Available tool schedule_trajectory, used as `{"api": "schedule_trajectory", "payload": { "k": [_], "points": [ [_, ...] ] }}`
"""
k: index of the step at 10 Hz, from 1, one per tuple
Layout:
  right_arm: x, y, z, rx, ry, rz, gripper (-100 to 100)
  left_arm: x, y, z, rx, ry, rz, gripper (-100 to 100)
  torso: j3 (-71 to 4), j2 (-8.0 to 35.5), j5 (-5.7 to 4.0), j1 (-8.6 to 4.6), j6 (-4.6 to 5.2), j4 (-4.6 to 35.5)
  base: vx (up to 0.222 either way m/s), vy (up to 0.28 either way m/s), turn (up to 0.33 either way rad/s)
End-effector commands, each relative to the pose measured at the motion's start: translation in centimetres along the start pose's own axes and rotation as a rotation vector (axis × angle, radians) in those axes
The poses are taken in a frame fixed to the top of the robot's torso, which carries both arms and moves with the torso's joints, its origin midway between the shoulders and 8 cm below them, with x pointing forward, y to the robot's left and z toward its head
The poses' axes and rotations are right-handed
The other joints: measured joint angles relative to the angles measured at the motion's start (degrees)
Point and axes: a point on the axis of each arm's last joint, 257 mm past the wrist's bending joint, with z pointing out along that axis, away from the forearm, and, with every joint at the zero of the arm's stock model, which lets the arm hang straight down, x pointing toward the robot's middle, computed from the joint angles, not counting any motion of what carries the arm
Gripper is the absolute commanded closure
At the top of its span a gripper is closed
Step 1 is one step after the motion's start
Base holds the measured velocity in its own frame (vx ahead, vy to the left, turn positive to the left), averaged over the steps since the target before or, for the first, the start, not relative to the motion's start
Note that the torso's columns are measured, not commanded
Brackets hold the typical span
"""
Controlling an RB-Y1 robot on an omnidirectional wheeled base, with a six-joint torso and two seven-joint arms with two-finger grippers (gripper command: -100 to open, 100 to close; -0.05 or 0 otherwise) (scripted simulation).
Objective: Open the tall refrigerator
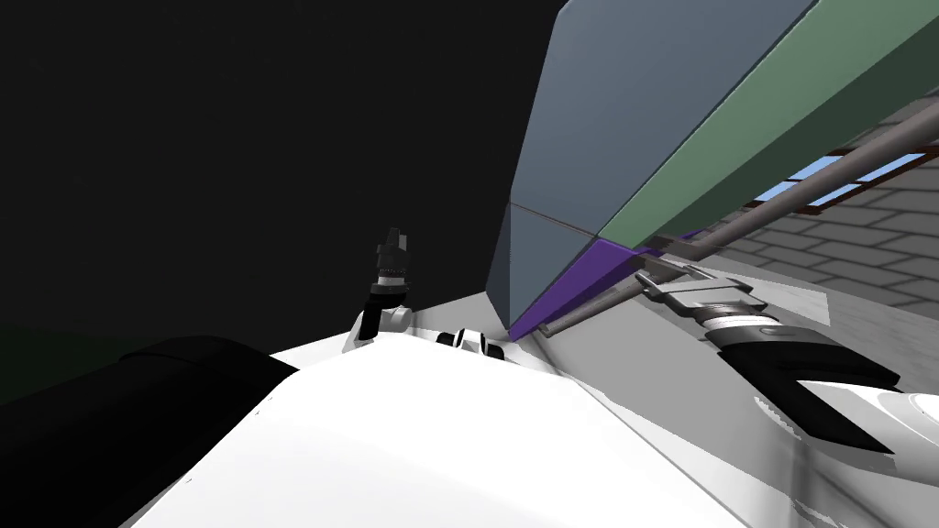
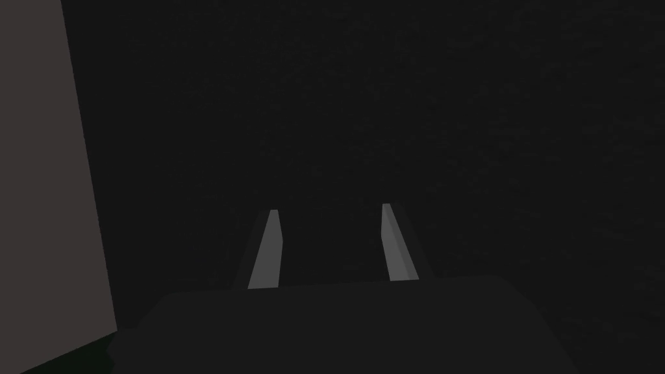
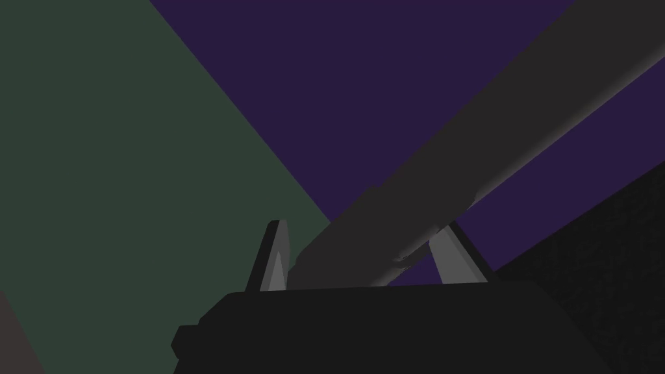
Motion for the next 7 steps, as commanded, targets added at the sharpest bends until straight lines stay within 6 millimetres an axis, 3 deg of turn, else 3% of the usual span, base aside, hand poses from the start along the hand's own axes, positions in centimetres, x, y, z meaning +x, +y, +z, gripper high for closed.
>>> {"api": "schedule_trajectory", "payload": {
  "k": [1, 3, 4, 7],
  "points": [
    [-1.9, 3.4, -0.8, -0.083, -0.048, 0.006, 100, 0.0, 0.0, 0.0, 0.000, 0.000, 0.000, 0, 0.2, 0.2, -0.04, -0.11, 0.36, 0.1, 0.134, 0.002, -0.383],
    [-3.2, 4.8, -1.1, -0.113, -0.079, 0.006, 100, 0.0, 0.0, 0.0, 0.000, 0.000, 0.000, 0, 0.2, 0.2, 0.04, 0.15, 0.34, 0.1, 0.151, 0.007, -0.292],
    [-3.1, 3.5, -0.9, -0.085, -0.079, -0.002, 100, 0.0, 0.0, 0.0, 0.000, 0.000, 0.000, 0, 0.2, 0.2, 0.09, 0.22, 0.11, 0.1, 0.049, -0.005, -0.012],
    [-3.6, 3.4, -0.5, -0.095, -0.092, -0.003, 100, 0.0, 0.0, 0.0, 0.000, 0.000, 0.000, 0, 0.0, 0.2, 0.27, -0.50, 0.30, 0.4, -0.143, -0.178, 0.215]
  ]
}}
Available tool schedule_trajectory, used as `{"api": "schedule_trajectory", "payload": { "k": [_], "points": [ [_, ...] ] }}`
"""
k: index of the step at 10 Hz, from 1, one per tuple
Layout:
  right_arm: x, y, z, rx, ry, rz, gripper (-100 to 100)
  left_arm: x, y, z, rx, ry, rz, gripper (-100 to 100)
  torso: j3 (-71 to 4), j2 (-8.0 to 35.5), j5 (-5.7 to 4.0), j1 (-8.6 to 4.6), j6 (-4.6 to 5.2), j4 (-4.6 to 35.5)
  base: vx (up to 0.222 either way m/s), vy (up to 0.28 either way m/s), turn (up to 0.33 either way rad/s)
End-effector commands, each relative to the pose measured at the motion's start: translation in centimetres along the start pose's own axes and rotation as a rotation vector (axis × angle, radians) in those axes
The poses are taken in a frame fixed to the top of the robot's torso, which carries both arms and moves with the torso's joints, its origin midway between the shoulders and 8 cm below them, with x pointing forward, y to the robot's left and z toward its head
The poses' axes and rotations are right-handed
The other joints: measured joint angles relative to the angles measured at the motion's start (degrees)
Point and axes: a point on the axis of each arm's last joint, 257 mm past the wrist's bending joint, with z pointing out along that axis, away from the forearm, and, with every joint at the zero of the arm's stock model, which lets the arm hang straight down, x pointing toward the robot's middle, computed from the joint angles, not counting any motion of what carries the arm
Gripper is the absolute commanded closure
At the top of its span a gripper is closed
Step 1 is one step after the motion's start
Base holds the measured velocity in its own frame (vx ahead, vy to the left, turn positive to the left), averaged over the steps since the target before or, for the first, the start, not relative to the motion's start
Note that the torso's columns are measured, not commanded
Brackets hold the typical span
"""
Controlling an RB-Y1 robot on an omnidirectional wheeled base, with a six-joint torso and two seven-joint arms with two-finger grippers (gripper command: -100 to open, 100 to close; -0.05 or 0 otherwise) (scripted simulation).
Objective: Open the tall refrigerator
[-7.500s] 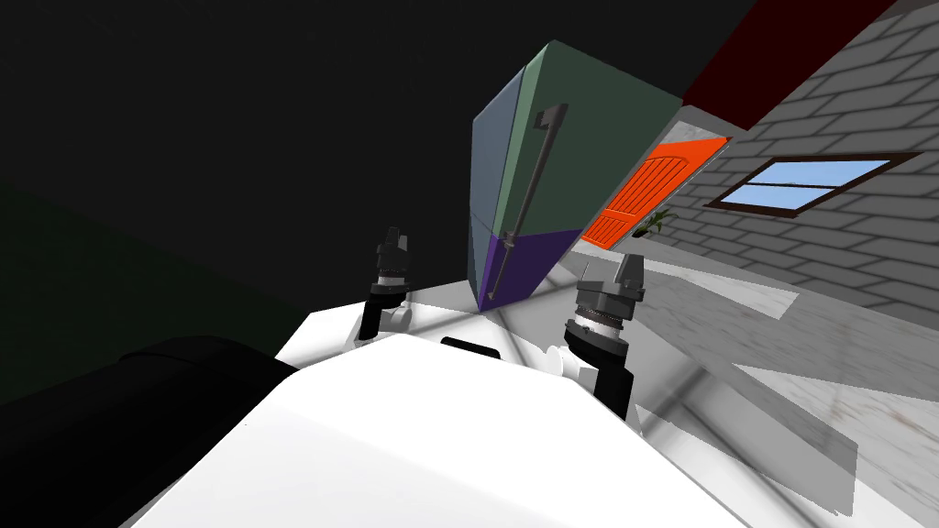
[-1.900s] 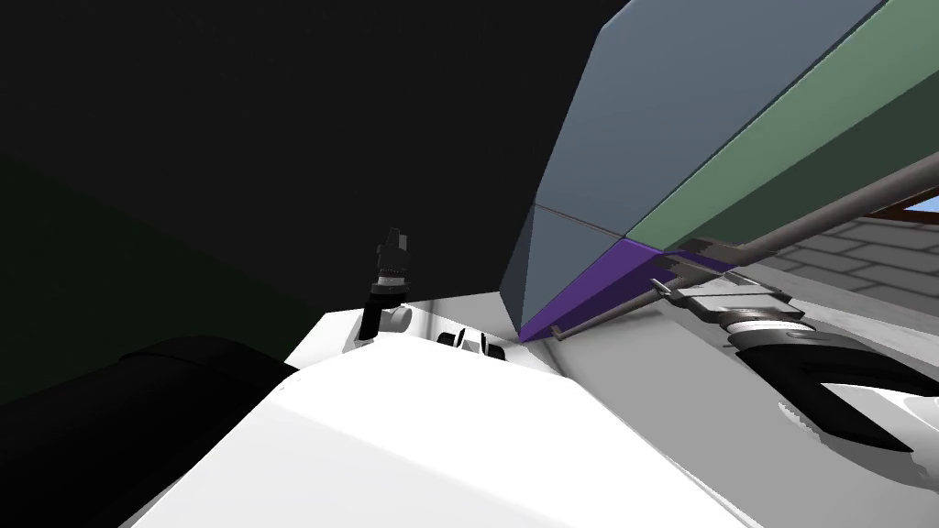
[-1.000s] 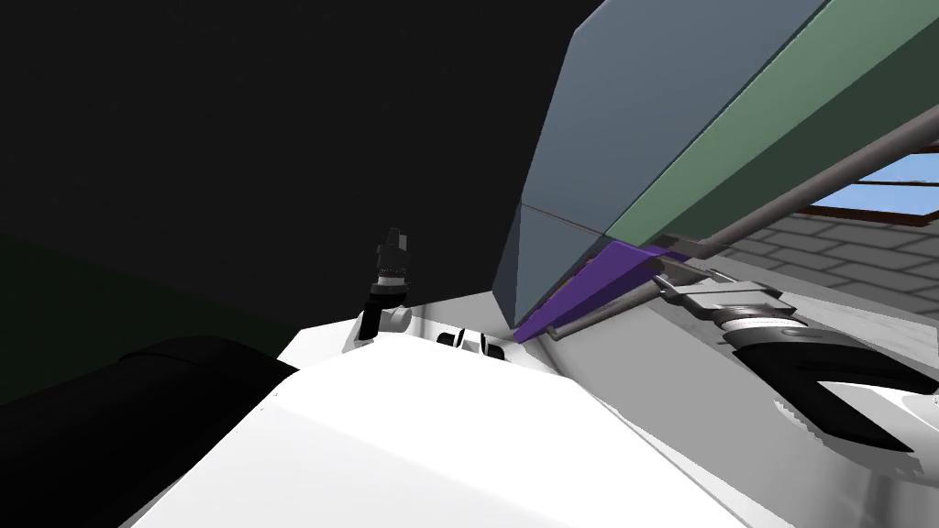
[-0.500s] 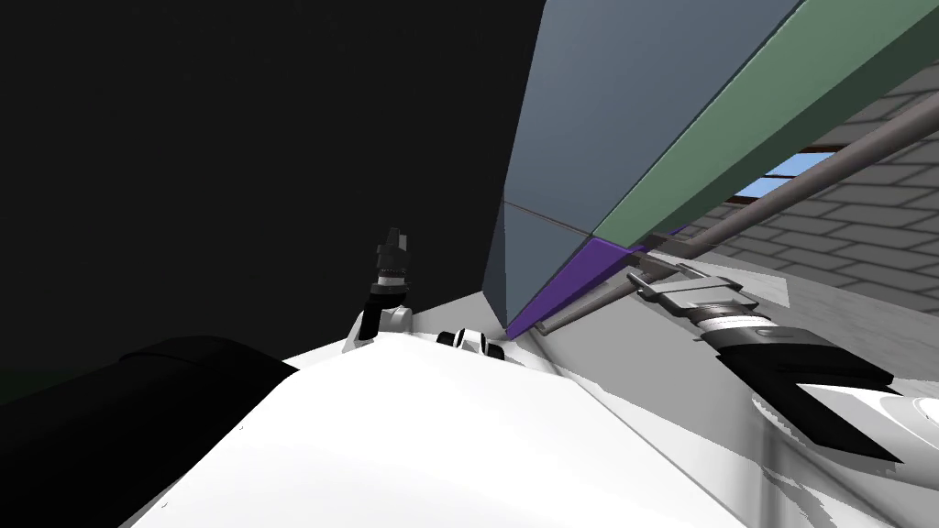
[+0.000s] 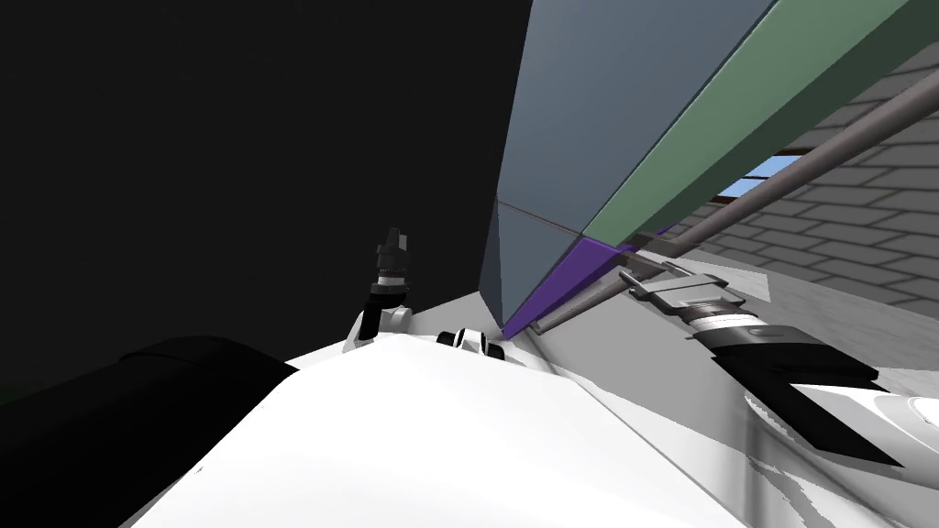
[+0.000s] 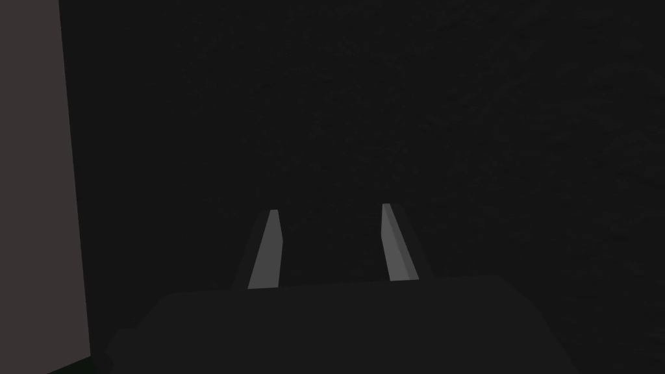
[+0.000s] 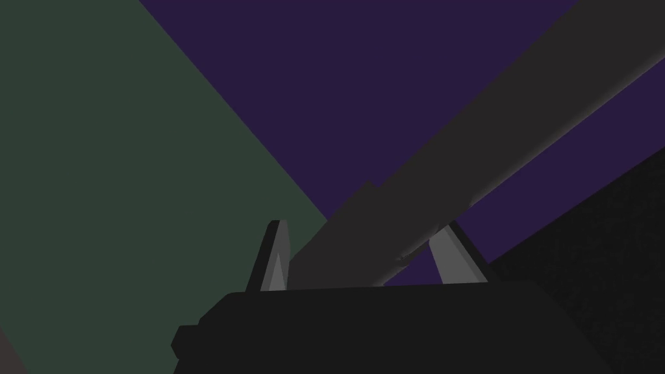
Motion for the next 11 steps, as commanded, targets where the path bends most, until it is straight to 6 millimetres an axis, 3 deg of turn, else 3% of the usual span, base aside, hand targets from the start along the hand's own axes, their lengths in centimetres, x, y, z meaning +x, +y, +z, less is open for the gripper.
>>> {"api": "schedule_trajectory", "payload": {
  "k": [1, 3, 6, 11],
  "points": [
    [0.1, -0.3, 0.2, 0.002, 0.001, -0.001, 100, 0.0, 0.0, 0.0, 0.000, 0.000, 0.000, 0, 0.1, 0.1, 0.00, -0.04, -0.04, 0.0, -0.189, -0.204, 0.128],
    [0.0, -0.2, 0.5, -0.012, -0.007, 0.002, 100, 0.0, 0.0, 0.0, 0.000, 0.000, 0.000, 0, -0.3, -0.5, 0.16, 0.55, -0.21, -0.2, -0.148, -0.219, 0.281],
    [-0.1, -0.2, 0.7, -0.019, -0.010, 0.003, 100, 0.0, 0.0, 0.0, 0.000, 0.000, 0.000, 0, -0.4, -0.6, 0.16, 0.32, -0.17, -0.1, -0.216, -0.225, 0.143],
    [-0.4, 0.0, 1.4, -0.048, -0.024, 0.008, 100, 0.0, 0.0, 0.0, 0.000, 0.000, 0.000, 0, -0.5, -0.7, 0.22, 0.54, -0.26, -0.2, -0.223, -0.234, 0.266]
  ]
}}
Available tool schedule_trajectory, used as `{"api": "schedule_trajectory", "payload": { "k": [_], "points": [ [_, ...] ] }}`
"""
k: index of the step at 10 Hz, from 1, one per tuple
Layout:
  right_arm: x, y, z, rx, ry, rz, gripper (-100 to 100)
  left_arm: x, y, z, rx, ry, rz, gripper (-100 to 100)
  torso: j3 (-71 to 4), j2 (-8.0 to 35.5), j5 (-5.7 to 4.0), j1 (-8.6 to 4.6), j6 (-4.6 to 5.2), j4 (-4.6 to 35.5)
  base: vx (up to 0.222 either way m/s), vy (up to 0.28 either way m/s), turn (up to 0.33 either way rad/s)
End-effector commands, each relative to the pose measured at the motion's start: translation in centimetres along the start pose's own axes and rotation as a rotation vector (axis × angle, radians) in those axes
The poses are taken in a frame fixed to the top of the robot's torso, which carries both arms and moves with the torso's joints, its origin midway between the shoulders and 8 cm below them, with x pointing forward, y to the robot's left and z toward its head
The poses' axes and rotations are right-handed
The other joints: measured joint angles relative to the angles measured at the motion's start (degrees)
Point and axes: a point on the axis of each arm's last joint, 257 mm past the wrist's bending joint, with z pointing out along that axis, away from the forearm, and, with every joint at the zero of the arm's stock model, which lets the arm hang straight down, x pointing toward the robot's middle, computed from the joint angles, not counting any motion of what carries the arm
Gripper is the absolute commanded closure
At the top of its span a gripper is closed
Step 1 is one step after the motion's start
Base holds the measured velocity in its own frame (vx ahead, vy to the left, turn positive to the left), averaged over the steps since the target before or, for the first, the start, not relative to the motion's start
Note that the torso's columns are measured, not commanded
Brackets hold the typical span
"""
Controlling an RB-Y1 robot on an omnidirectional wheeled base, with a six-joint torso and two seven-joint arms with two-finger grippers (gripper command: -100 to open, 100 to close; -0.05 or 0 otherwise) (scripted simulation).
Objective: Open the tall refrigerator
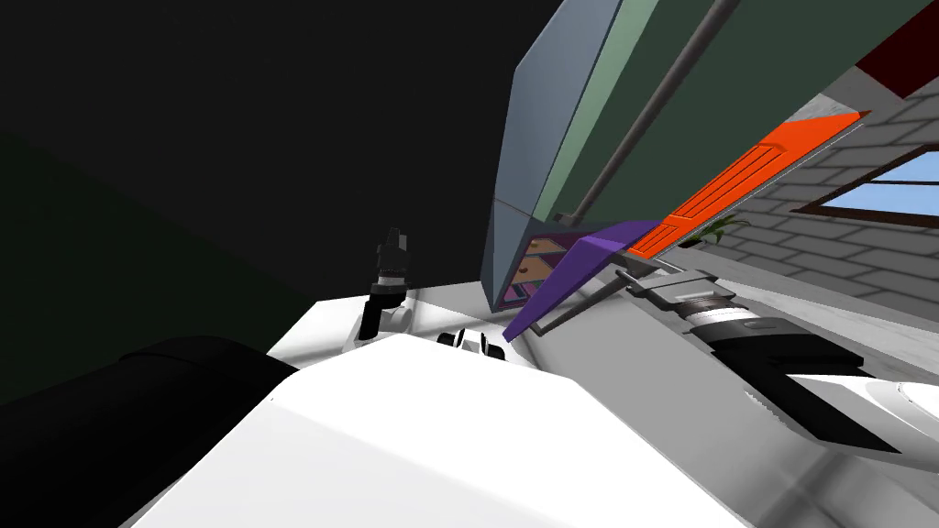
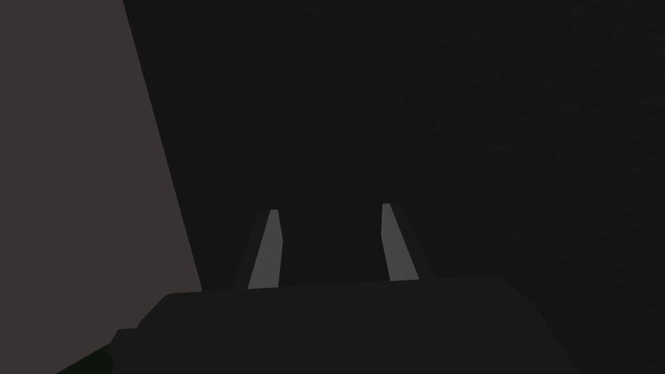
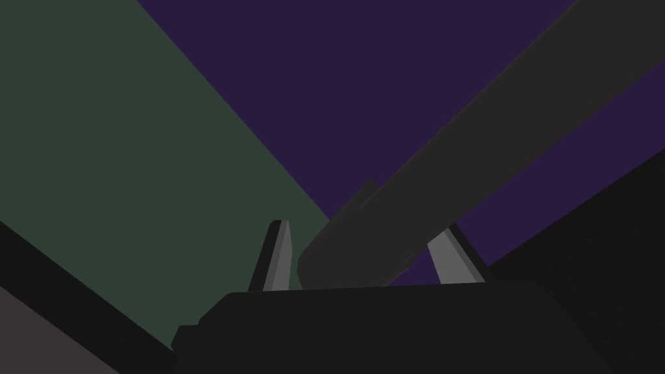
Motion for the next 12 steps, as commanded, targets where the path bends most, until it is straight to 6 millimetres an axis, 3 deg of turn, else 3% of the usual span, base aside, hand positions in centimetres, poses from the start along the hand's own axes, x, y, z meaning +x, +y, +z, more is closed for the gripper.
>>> {"api": "schedule_trajectory", "payload": {
  "k": [1, 5, 6, 8, 12],
  "points": [
    [-0.09, -0.33, 0.28, 0.000, -0.003, -0.001, 100, 0.00, 0.00, 0.00, 0.000, 0.000, 0.000, 0, 0.0, 0.0, 0.01, -0.09, -0.12, 0.0, -0.210, -0.223, 0.153],
    [-0.27, -0.70, 0.54, 0.000, -0.008, -0.002, 100, -0.01, 0.01, -0.01, 0.000, 0.000, 0.000, 0, 0.3, 0.2, 0.00, 0.61, 0.16, 0.0, -0.170, -0.143, 0.143],
    [-0.18, -0.67, 0.59, -0.001, -0.007, -0.001, 100, 0.00, 0.00, 0.00, 0.000, 0.000, 0.000, 0, 0.2, 0.3, 0.03, 0.25, -0.12, 0.0, -0.234, -0.304, 0.422],
    [-0.08, -0.65, 0.64, -0.003, -0.006, -0.001, 100, -0.01, 0.01, -0.01, 0.000, 0.000, 0.000, 0, 0.2, 0.3, -0.09, -0.48, 0.30, 0.2, -0.206, -0.295, 0.215],
    [0.19, -0.58, 0.78, -0.008, -0.002, 0.000, 100, -0.01, 0.02, -0.01, -0.001, 0.000, 0.001, 0, -0.1, -0.2, 0.00, -0.12, 0.19, 0.0, -0.267, -0.296, 0.279]
  ]
}}
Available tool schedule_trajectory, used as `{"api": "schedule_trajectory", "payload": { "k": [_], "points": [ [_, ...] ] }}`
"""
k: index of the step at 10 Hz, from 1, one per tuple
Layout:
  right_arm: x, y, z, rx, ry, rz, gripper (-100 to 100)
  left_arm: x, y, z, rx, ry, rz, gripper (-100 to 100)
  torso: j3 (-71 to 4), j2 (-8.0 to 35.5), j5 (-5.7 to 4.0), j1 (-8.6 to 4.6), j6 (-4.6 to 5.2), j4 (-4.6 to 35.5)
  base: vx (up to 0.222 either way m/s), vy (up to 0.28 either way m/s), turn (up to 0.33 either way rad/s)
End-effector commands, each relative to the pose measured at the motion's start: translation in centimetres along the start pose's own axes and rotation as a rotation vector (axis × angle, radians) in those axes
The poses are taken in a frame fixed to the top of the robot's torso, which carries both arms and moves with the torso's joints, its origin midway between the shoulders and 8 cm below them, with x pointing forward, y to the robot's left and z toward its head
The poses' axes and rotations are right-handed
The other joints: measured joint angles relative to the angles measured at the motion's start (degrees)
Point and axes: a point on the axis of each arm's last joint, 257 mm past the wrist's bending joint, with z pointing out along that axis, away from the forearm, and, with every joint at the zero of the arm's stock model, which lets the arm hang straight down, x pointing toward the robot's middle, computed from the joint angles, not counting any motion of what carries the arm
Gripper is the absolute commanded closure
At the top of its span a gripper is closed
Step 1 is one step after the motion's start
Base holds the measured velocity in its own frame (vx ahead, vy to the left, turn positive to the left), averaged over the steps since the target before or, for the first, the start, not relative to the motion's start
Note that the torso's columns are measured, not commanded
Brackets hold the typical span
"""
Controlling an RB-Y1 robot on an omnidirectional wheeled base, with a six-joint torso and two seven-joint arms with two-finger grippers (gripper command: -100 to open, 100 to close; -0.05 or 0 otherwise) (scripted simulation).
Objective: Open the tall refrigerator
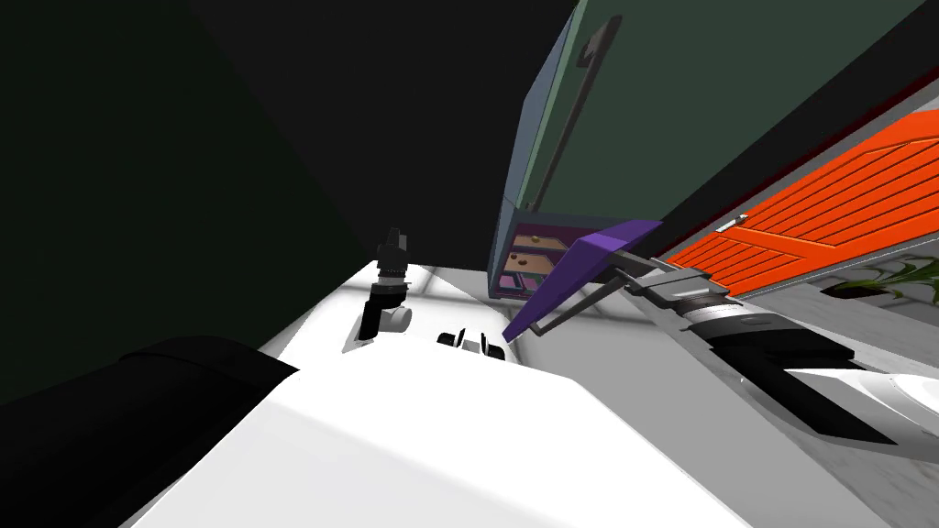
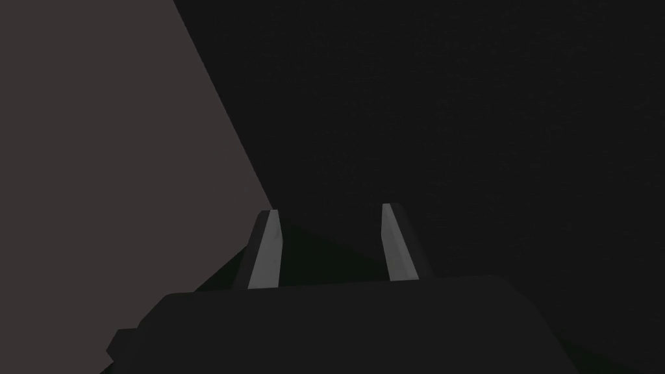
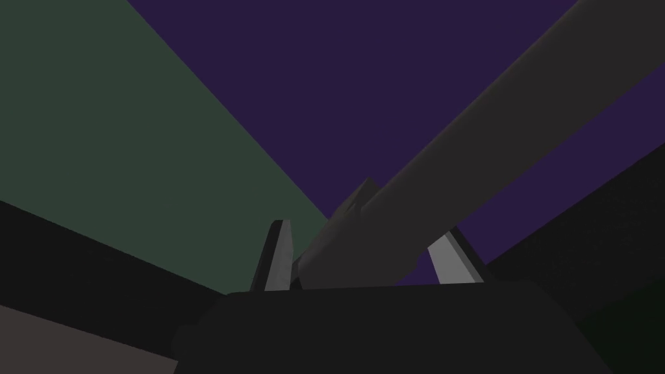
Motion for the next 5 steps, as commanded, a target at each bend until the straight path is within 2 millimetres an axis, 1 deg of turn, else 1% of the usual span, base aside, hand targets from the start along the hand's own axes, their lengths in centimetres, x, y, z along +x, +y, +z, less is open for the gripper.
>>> {"api": "schedule_trajectory", "payload": {
  "k": [1, 2, 4, 5],
  "points": [
    [0.27, -0.72, 0.16, 0.016, 0.007, -0.004, 100, 0.00, 0.00, 0.00, 0.000, 0.000, 0.000, 0, -0.1, -0.1, 0.03, 0.10, -0.25, -0.1, -0.277, -0.298, 0.371],
    [0.36, -0.70, 0.21, 0.014, 0.008, -0.003, 100, 0.01, -0.01, 0.01, 0.000, 0.000, 0.000, 0, -0.1, 0.0, -0.01, -0.05, -0.37, -0.1, -0.362, -0.292, 0.382],
    [0.45, -0.68, 0.25, 0.012, 0.010, -0.003, 100, 0.00, 0.00, 0.00, 0.000, 0.000, 0.000, 0, 0.3, 0.3, -0.12, 0.03, 0.03, 0.0, -0.273, -0.264, 0.190],
    [0.54, -0.66, 0.30, 0.011, 0.011, -0.002, 100, 0.00, 0.00, 0.00, 0.000, 0.000, 0.000, 0, 0.3, 0.4, -0.15, 0.05, -0.07, -0.1, -0.311, -0.278, 0.360]
  ]
}}
